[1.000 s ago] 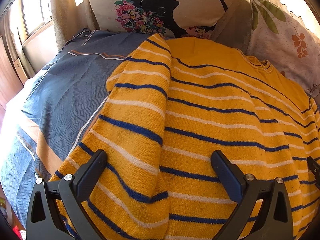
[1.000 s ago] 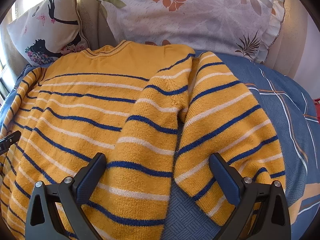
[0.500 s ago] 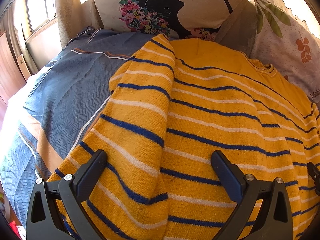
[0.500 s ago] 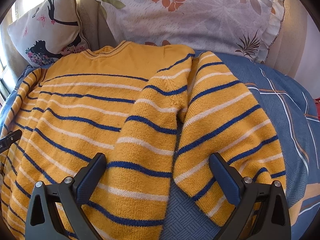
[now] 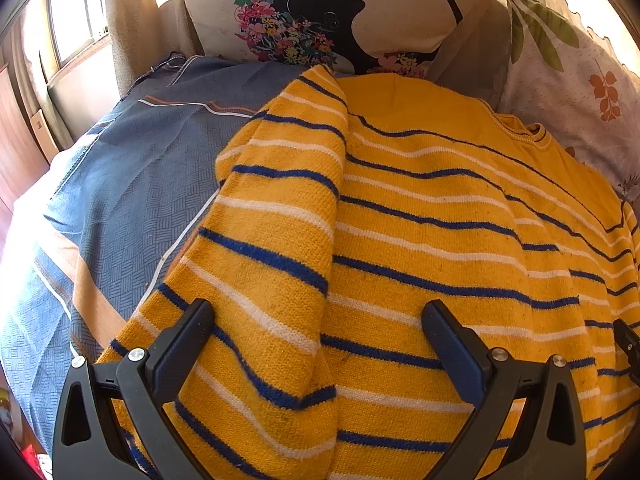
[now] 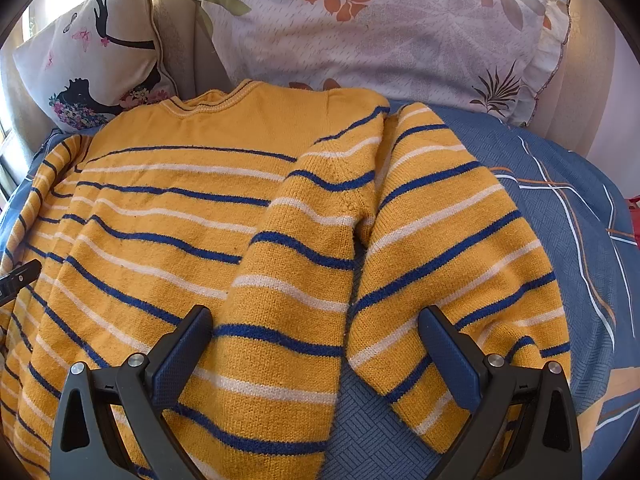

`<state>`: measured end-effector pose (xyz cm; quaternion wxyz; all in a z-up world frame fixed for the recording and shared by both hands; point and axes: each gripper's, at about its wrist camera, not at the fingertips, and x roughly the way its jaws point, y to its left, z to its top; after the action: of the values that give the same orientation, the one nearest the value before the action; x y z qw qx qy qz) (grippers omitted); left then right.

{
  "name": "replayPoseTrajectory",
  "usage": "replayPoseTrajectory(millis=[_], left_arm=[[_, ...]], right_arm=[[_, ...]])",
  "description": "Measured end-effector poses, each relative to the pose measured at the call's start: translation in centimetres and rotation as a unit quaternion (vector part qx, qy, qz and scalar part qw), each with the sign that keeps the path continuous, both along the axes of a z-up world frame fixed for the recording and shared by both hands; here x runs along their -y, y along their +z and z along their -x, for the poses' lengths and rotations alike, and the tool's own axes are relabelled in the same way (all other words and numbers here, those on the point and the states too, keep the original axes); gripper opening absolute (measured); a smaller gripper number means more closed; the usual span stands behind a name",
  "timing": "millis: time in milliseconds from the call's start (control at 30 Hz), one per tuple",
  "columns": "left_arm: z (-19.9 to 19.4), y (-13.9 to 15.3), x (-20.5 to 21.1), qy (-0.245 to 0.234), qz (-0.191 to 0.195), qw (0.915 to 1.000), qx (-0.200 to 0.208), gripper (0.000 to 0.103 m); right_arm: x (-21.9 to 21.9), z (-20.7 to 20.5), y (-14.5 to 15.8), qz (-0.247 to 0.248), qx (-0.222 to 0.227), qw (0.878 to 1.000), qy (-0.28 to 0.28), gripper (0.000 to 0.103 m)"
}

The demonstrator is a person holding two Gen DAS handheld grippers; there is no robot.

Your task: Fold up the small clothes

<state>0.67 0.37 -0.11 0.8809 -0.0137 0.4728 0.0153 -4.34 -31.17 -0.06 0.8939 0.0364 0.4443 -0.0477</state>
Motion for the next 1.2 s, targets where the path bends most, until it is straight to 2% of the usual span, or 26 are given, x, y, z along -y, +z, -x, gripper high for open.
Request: replayPoseTrajectory(millis=[133,367,433,467,500,533,567,600,700,767,800,833,867,933,1000,1067,1133,1200], left_arm=[[-0.1,0.0,0.1,-0.007,0.001,0.9999,-0.008,0.103],[0.6,0.3,0.1,-0.008,0.003,1.0000,0.002,0.102],[1.2,1.0,-0.2,-0.008,0.015,0.9998,0.008,0.087],[1.6,1.4,-0.5,-0.008,0.022,0.9997,0.010,0.084],[2.2,2.1,-0.9,-0.012,0.037,0.9992,0.012,0.080],[2.9,2.9,-1.3,-0.016,0.055,0.9982,0.016,0.080],[3.8,3.9,-1.6,-0.019,0.066,0.9973,0.024,0.080],[4.9,5.0,-1.9,-0.021,0.070,0.9966,0.039,0.080],[8.7,8.9,-2.1,-0.030,0.051,0.9926,0.106,0.080],[11.2,10.7,-2.1,-0.026,0.029,0.9881,0.149,0.082],[12.4,11.4,-2.2,-0.025,0.030,0.9850,0.168,0.089],[13.1,11.9,-2.1,-0.024,0.032,0.9820,0.185,0.099],[13.9,12.3,-2.1,-0.023,0.037,0.9792,0.198,0.102],[14.6,12.8,-1.7,-0.030,0.049,0.9754,0.213,0.103],[14.7,12.7,-0.7,-0.049,0.053,0.9752,0.209,0.103],[14.5,12.4,0.4,-0.066,0.054,0.9758,0.201,0.103],[14.2,11.8,1.6,-0.081,0.053,0.9770,0.190,0.103],[13.7,11.4,2.4,-0.090,0.055,0.9781,0.180,0.103]], right_arm=[[-0.1,-0.4,0.0,-0.002,-0.012,1.000,-0.005,0.103],[-0.3,-0.3,0.0,0.000,-0.016,1.000,-0.008,0.103],[-0.2,-0.3,0.1,0.000,-0.013,1.000,-0.007,0.103],[-0.1,-0.1,0.3,0.001,-0.010,1.000,-0.008,0.102],[-0.2,0.2,0.6,0.007,-0.004,1.000,-0.010,0.099],[-0.2,0.8,1.1,0.013,0.000,1.000,-0.014,0.089],[-0.2,1.5,1.9,0.011,0.006,1.000,-0.018,0.080],[-0.1,2.5,2.9,0.000,0.021,1.000,-0.020,0.078],[0.3,6.8,6.5,-0.010,0.102,0.994,-0.032,0.078],[1.2,9.4,7.9,-0.017,0.142,0.989,-0.044,0.082],[2.1,10.3,8.2,-0.031,0.146,0.987,-0.054,0.083],[3.0,11.0,8.3,-0.040,0.144,0.986,-0.067,0.084],[4.1,11.8,8.1,-0.044,0.141,0.985,-0.084,0.084],[6.3,13.3,7.5,-0.045,0.133,0.983,-0.117,0.081],[8.3,14.3,6.2,-0.047,0.109,0.984,-0.135,0.074],[10.0,15.3,4.8,-0.051,0.093,0.984,-0.145,0.073],[11.2,16.5,3.7,-0.033,0.084,0.983,-0.157,0.073],[12.1,17.0,2.5,-0.049,0.073,0.982,-0.164,0.073]])
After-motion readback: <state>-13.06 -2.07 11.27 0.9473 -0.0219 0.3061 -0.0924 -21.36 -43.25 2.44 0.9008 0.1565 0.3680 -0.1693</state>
